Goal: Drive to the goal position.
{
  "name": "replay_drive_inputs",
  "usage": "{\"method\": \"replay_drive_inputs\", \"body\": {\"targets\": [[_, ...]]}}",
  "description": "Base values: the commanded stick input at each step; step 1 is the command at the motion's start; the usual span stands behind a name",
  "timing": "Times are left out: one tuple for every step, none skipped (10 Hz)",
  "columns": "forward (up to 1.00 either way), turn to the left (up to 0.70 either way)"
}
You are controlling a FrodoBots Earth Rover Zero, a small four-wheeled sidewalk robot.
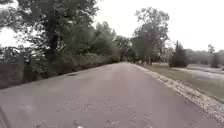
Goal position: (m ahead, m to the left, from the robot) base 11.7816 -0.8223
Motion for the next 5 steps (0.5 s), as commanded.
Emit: {"method": "replay_drive_inputs", "body": {"targets": [[1.0, -0.1], [1.0, -0.1], [1.0, -0.1], [1.0, -0.1], [1.0, -0.1]]}}
